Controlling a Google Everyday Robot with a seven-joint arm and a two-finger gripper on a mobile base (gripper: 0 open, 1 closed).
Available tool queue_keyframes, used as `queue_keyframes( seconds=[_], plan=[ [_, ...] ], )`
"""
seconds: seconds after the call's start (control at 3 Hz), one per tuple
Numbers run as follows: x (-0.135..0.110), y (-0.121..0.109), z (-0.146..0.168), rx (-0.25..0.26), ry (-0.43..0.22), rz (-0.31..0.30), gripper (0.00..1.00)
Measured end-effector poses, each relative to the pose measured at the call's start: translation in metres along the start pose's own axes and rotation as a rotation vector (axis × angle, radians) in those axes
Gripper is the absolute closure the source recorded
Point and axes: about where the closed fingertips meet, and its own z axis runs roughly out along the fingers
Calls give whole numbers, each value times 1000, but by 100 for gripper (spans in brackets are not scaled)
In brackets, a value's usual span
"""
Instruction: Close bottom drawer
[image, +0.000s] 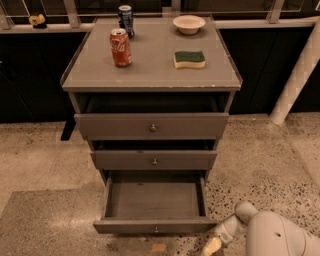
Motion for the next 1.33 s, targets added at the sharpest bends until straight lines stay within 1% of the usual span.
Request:
queue_keyframes(
  seconds=[0.33,0.67,1.0,1.33],
  plan=[
    [-32,-16,-17,44,-23,-45,0],
    [-32,-16,-17,44,-23,-46,0],
    [-54,-23,-17,58,-17,-78,0],
    [-86,-36,-21,85,-28,-106,0]
  ],
)
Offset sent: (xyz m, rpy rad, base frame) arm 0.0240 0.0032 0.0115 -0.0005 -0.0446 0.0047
